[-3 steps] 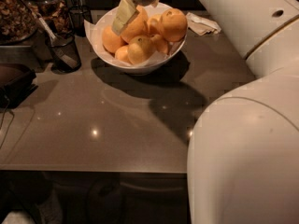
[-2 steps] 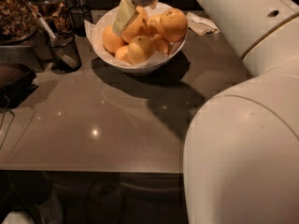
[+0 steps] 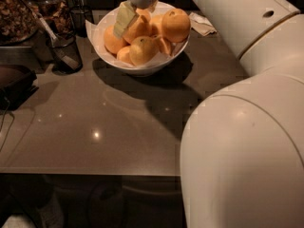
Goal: Pick orange from white bowl
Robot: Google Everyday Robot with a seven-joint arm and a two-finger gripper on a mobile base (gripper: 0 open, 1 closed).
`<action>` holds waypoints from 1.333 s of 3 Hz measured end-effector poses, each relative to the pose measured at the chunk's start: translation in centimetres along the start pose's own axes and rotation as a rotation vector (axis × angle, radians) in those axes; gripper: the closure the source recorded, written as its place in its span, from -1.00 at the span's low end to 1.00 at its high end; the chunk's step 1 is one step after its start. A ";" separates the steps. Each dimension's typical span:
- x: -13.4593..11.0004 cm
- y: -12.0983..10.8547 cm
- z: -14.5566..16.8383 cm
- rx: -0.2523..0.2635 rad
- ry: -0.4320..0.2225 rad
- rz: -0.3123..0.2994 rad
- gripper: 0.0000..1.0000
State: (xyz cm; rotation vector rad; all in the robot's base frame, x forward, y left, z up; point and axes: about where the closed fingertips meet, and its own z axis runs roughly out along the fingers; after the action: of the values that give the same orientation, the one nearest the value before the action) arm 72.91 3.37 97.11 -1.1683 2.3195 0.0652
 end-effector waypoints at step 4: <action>0.4 0.4 3.0 -0.032 0.065 -0.011 -0.16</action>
Offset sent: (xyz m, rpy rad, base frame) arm 0.0086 0.0035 -0.0207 -0.0399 0.0548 0.0048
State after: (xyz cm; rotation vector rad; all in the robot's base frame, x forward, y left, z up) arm 73.71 4.17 94.22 -1.2154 2.3765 0.0609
